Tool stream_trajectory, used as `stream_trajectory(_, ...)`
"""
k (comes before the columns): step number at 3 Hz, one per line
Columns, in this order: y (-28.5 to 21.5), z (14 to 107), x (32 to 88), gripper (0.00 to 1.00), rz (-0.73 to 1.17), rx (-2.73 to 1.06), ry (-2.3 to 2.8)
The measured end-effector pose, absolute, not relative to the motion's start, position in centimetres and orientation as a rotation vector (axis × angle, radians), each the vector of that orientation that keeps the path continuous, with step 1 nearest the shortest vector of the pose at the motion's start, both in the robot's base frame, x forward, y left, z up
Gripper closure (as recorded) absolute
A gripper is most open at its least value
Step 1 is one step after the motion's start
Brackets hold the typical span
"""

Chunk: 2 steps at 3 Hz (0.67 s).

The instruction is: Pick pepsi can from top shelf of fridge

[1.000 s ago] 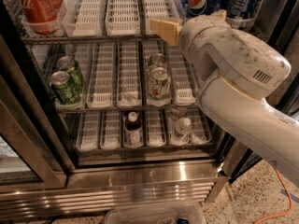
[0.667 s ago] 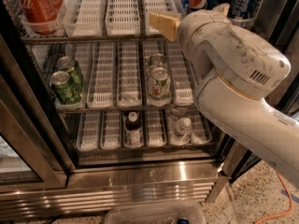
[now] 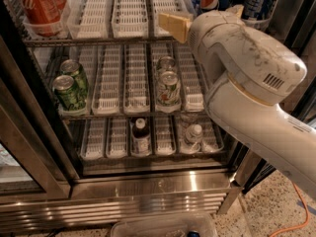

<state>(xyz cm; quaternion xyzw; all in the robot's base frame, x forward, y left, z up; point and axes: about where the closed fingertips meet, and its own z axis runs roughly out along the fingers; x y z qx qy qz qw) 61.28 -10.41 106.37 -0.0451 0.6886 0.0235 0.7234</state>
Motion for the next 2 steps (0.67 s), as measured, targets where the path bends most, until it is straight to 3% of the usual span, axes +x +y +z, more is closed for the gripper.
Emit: stream_trajectory(2, -11.47, 106.81, 61.54, 0.04, 0.02, -0.067, 1.509)
